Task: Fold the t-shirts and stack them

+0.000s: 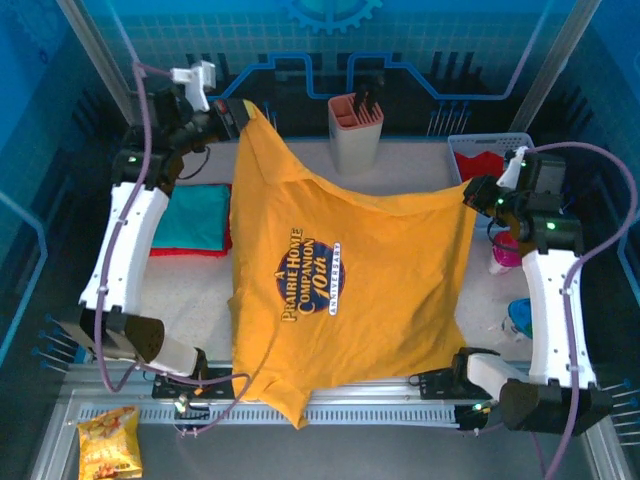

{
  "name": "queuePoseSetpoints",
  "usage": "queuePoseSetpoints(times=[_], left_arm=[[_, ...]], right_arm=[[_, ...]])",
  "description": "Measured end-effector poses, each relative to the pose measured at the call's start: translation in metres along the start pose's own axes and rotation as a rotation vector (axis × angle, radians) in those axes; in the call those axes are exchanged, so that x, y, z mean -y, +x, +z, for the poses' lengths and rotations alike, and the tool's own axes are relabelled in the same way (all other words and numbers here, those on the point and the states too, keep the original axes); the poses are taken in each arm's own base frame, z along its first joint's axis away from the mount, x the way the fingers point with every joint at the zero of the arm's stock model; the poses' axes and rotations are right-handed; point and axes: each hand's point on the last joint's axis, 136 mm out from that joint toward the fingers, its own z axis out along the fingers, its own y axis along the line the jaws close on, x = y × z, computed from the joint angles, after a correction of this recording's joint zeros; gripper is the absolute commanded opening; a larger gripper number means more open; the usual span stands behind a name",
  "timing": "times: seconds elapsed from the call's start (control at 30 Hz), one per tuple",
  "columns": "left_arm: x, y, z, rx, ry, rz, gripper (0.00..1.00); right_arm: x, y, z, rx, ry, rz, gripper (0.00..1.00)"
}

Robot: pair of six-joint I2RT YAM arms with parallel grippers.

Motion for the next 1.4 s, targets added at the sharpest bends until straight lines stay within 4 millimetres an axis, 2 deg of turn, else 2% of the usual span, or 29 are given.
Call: queuePoseSetpoints(times=[0.13, 0.23, 0.33, 0.5, 0.6, 0.7, 0.87, 1.07, 1.17, 1.4], left_arm=[[-0.052, 0.034, 0.035, -0.069, -0.059, -0.06, 0.0], [-0.09, 0.048, 0.059, -0.097, -0.095, -0.101, 0.0], [-0.127, 0.057, 0.08, -0.106, -0.124, -0.147, 0.0], [-0.172, 0.077, 0.103, -0.137, -0.165, -0.224, 0.0], [-0.176, 0.082, 0.106, -0.148, -0.161, -0.265, 0.0], [-0.169, 0.08, 0.1, -0.134, -0.149, -0.289, 0.0], [-0.151, 0.097, 0.068, -0.157, -0.166, -0.348, 0.0], [-0.131, 0.113, 0.03, -0.187, -0.209, -0.407, 0.0], [-0.131, 0.132, 0.019, -0.226, -0.238, -0.461, 0.0], [-0.144, 0.199, -0.009, -0.328, -0.338, -0.592, 0.0]], right_arm=[[0.009, 0.016, 0.051, -0.083, 0.013, -0.003, 0.0], [0.02, 0.025, 0.086, -0.133, 0.034, 0.003, 0.0], [0.03, 0.025, 0.118, -0.151, 0.044, 0.008, 0.0], [0.037, 0.023, 0.155, -0.161, 0.037, 0.009, 0.0], [0.039, 0.021, 0.163, -0.162, 0.031, 0.012, 0.0], [0.041, 0.019, 0.162, -0.163, 0.023, 0.022, 0.0], [0.052, 0.028, 0.153, -0.201, 0.036, 0.057, 0.0], [0.068, 0.053, 0.144, -0.288, 0.074, 0.085, 0.0], [0.083, 0.07, 0.137, -0.327, 0.107, 0.108, 0.0], [0.111, 0.104, 0.129, -0.411, 0.169, 0.151, 0.0]])
